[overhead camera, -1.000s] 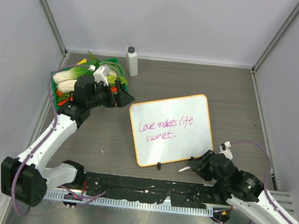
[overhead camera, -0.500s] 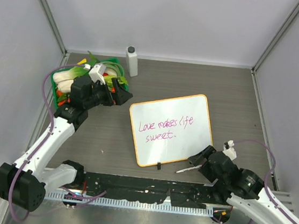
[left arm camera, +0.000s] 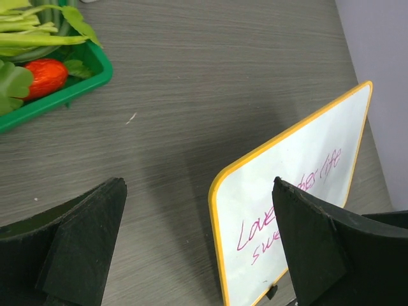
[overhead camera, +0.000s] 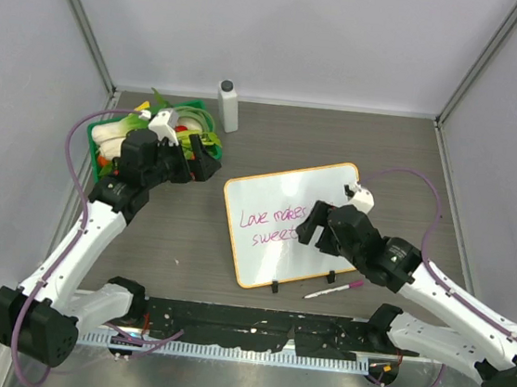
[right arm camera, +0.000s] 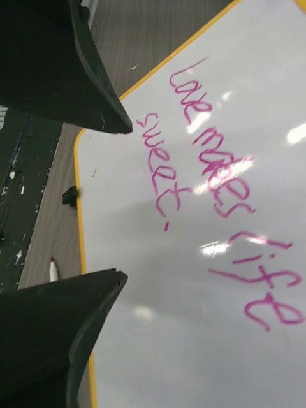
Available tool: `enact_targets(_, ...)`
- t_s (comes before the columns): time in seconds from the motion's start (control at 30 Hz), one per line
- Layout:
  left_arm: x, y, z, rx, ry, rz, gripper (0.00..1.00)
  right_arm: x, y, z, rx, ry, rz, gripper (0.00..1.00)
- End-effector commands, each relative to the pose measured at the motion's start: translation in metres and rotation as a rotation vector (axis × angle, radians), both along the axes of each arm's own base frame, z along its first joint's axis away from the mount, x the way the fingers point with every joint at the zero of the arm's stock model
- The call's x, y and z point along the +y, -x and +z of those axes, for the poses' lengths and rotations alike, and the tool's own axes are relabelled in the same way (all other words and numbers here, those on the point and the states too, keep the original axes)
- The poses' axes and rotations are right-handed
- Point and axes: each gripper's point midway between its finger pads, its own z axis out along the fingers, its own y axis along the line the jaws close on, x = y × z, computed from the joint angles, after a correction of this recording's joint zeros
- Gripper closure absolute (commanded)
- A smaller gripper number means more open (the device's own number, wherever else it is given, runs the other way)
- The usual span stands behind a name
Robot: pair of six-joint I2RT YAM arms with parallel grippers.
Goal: Write a sentence on the whiteboard
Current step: Reset both arms
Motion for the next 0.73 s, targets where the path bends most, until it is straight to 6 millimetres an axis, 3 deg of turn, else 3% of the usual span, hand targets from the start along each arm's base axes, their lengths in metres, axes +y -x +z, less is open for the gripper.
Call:
enact_targets(0.0, 0.022, 0.001, 0.026, -0.068, -0.086, 0.075, 0.00, 0.038, -0.040, 0.062, -0.250, -0.049, 0.114, 0.01)
enact_targets(0.13, 0.033, 0.006, 0.031, -0.083, -0.145, 0.094, 0.00, 0.073, -0.053, 0.080, -0.282, -0.112, 0.242, 0.00)
enact_targets(0.3, 0.049, 0.013, 0.042, -0.126, -0.208, 0.141, 0.00, 0.090, -0.074, 0.093, -0.311, -0.211, 0.263, 0.00)
enact_targets(0.5, 0.054, 0.019, 0.051, -0.175, -0.213, 0.155, 0.00, 0.065, -0.118, 0.125, -0.404, -0.274, 0.154, 0.01)
enact_targets(0.7, 0.072, 0.009, 0.041, -0.171, -0.249, 0.261, 0.00, 0.012, -0.149, 0.155, -0.579, -0.113, 0.007, 0.01)
